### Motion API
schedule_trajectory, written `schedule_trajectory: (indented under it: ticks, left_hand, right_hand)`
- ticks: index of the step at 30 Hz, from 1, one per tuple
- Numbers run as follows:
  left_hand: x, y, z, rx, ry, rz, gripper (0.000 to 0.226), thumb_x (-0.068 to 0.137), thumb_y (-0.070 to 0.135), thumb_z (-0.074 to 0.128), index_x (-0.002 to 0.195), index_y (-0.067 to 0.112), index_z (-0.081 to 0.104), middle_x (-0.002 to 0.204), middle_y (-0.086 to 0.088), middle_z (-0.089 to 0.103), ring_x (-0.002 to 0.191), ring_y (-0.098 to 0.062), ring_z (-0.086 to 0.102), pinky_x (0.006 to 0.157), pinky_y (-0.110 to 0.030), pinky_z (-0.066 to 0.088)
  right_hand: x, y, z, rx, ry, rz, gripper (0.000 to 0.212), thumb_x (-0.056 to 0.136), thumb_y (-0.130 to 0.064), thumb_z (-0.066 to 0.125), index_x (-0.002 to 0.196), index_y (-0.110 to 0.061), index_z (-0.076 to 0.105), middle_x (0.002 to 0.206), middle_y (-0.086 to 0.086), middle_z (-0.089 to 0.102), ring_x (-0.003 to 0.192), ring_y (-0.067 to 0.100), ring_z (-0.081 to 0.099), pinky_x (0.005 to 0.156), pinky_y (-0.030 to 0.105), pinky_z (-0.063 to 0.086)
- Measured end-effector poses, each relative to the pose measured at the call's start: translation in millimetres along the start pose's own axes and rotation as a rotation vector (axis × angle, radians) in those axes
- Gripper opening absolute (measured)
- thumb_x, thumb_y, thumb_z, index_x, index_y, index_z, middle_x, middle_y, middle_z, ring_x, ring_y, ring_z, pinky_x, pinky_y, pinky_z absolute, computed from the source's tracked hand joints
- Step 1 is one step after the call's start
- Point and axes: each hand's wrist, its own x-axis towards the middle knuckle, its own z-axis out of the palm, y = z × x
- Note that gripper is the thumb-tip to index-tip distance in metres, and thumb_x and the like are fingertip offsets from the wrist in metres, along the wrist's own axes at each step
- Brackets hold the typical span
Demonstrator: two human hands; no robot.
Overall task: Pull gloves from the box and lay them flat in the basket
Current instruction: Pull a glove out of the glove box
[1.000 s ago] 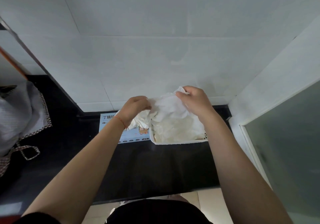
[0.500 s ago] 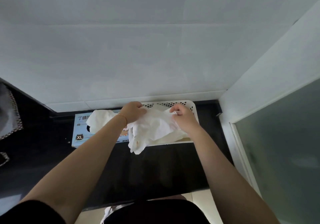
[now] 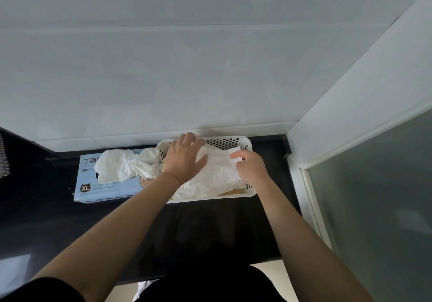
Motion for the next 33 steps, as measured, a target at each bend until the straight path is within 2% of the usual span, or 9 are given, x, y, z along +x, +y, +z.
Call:
schedule_trajectory:
  ticks: [4, 10, 14, 16, 19, 22, 25, 28, 33]
  left_hand:
    - [-20.1, -3.3, 19.3, 0.184, -0.328, 0.167, 0.078, 0.080, 0.077, 0.044, 0.147, 0.038, 0.035, 0.160, -0.001, 0.020, 0.149, -0.028, 0.013, 0.117, -0.052, 0.016]
    - [-34.0, -21.5, 25.2, 0.164, -0.357, 0.115, 0.092, 0.075, 0.077, 0.053, 0.152, 0.038, 0.023, 0.162, 0.000, 0.012, 0.150, -0.027, 0.003, 0.119, -0.053, 0.009]
    - [-37.2, -21.1, 9.2, 0.081, -0.224, 0.066, 0.072, 0.084, 0.075, 0.029, 0.143, 0.036, 0.041, 0.157, -0.001, 0.029, 0.147, -0.028, 0.022, 0.117, -0.051, 0.021]
    - [-39.6, -28.5, -3.3, 0.036, -0.032, 0.029, 0.054, 0.089, 0.058, 0.036, 0.124, 0.027, 0.061, 0.142, -0.006, 0.050, 0.134, -0.031, 0.041, 0.110, -0.050, 0.033]
    - [-48.7, -57.1, -25.4, 0.020, 0.151, -0.108, 0.032, 0.081, 0.036, 0.053, 0.105, 0.018, 0.066, 0.121, -0.008, 0.059, 0.115, -0.031, 0.051, 0.093, -0.046, 0.041]
    - [-64.1, -86.5, -42.1, 0.036, 0.110, -0.246, 0.030, 0.073, 0.025, 0.073, 0.101, 0.017, 0.066, 0.107, -0.006, 0.059, 0.102, -0.030, 0.053, 0.084, -0.042, 0.041]
    - [-77.0, -115.1, -55.8, 0.009, 0.011, -0.388, 0.011, 0.085, 0.027, 0.066, 0.091, 0.018, 0.066, 0.096, -0.001, 0.061, 0.098, -0.025, 0.053, 0.085, -0.037, 0.039]
    - [-83.6, -141.9, -67.9, -0.065, -0.037, -0.540, 0.015, 0.092, 0.032, 0.059, 0.089, 0.020, 0.067, 0.093, 0.002, 0.066, 0.096, -0.021, 0.058, 0.084, -0.035, 0.046]
    - [-89.2, -160.1, -94.6, -0.377, 0.076, -0.626, 0.017, 0.094, 0.024, 0.057, 0.095, 0.015, 0.071, 0.094, 0.002, 0.067, 0.087, -0.014, 0.059, 0.075, -0.024, 0.043]
  right_hand:
    - [2.5, 1.5, 1.1, -0.068, 0.005, -0.017, 0.046, 0.095, 0.003, 0.042, 0.128, -0.020, 0.063, 0.135, 0.001, 0.056, 0.115, 0.018, 0.056, 0.086, 0.022, 0.048]
    - [0.1, 0.0, 7.0, -0.200, 0.043, -0.023, 0.046, 0.095, 0.004, 0.046, 0.131, -0.020, 0.061, 0.135, 0.003, 0.056, 0.118, 0.020, 0.056, 0.093, 0.026, 0.048]
    - [-5.9, -17.6, 16.7, -0.479, 0.198, -0.127, 0.039, 0.093, -0.006, 0.053, 0.128, -0.020, 0.062, 0.128, 0.006, 0.054, 0.116, 0.023, 0.051, 0.089, 0.033, 0.047]
    - [-7.7, -33.5, 26.5, -0.550, 0.283, -0.214, 0.035, 0.092, -0.009, 0.054, 0.123, -0.020, 0.064, 0.123, 0.007, 0.052, 0.115, 0.025, 0.048, 0.090, 0.035, 0.044]
    - [-10.0, -65.0, 49.6, -0.483, 0.261, -0.292, 0.028, 0.093, -0.013, 0.054, 0.118, -0.015, 0.066, 0.117, 0.008, 0.055, 0.111, 0.025, 0.049, 0.088, 0.035, 0.042]
    - [-15.1, -92.3, 78.4, -0.465, 0.191, -0.341, 0.025, 0.094, -0.015, 0.053, 0.115, -0.014, 0.066, 0.115, 0.008, 0.055, 0.109, 0.025, 0.051, 0.086, 0.034, 0.044]
    - [-23.0, -113.3, 105.0, -0.472, 0.115, -0.365, 0.021, 0.095, -0.018, 0.050, 0.109, -0.013, 0.066, 0.112, 0.006, 0.054, 0.106, 0.025, 0.051, 0.085, 0.035, 0.046]
    - [-29.2, -128.5, 119.7, -0.457, 0.071, -0.350, 0.019, 0.095, -0.016, 0.050, 0.102, -0.013, 0.067, 0.107, 0.005, 0.053, 0.101, 0.023, 0.051, 0.084, 0.035, 0.046]
    - [-36.6, -147.3, 135.0, -0.432, 0.068, -0.318, 0.019, 0.093, -0.011, 0.045, 0.085, -0.010, 0.062, 0.097, 0.004, 0.053, 0.089, 0.023, 0.051, 0.071, 0.034, 0.045]
